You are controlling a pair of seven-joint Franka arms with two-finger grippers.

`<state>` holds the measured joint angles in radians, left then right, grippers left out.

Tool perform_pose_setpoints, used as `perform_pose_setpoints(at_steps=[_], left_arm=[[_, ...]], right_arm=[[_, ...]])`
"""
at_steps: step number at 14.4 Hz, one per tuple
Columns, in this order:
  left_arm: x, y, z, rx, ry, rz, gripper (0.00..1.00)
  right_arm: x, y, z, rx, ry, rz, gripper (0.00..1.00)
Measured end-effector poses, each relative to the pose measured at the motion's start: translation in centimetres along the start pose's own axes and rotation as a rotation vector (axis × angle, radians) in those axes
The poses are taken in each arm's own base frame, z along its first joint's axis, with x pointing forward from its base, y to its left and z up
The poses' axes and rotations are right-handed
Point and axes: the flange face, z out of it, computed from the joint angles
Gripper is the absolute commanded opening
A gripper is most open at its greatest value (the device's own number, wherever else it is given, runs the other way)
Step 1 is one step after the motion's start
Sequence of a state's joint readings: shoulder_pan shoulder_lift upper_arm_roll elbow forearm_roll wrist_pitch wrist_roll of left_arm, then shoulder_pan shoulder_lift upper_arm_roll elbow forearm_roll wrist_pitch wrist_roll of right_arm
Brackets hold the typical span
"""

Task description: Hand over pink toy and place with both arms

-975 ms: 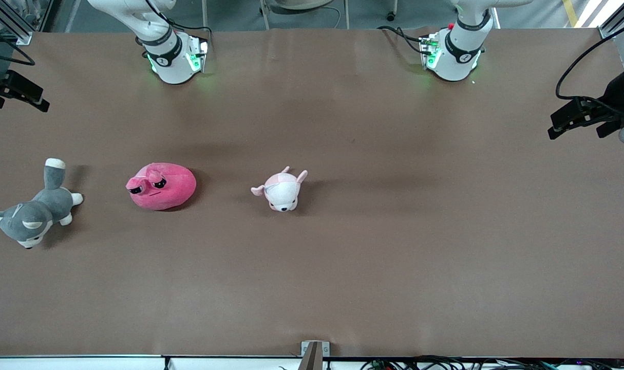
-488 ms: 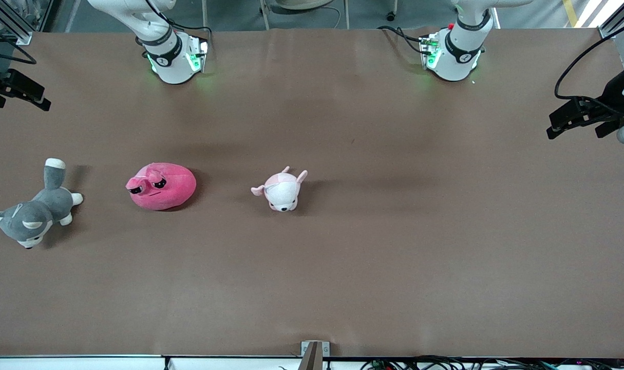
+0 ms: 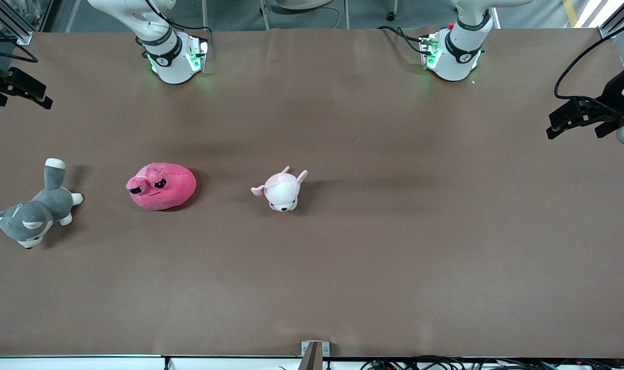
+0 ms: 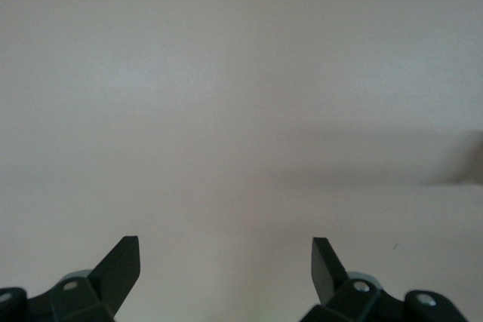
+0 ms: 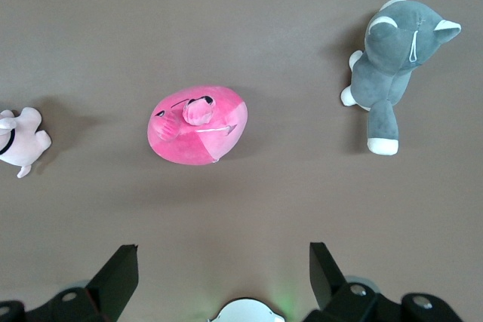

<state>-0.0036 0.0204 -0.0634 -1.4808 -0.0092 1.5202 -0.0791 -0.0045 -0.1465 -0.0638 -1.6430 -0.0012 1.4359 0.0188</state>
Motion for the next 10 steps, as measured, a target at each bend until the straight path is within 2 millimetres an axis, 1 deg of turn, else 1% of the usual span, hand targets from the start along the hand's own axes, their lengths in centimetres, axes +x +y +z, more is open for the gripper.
perform_pose_setpoints(at_steps=[10], left_arm=[[-0.01, 0.08, 0.00, 0.000, 0.000, 0.001, 1.00]], right_arm=[[0.02, -0.12, -0.06, 0.001, 0.005, -0.012, 1.00]])
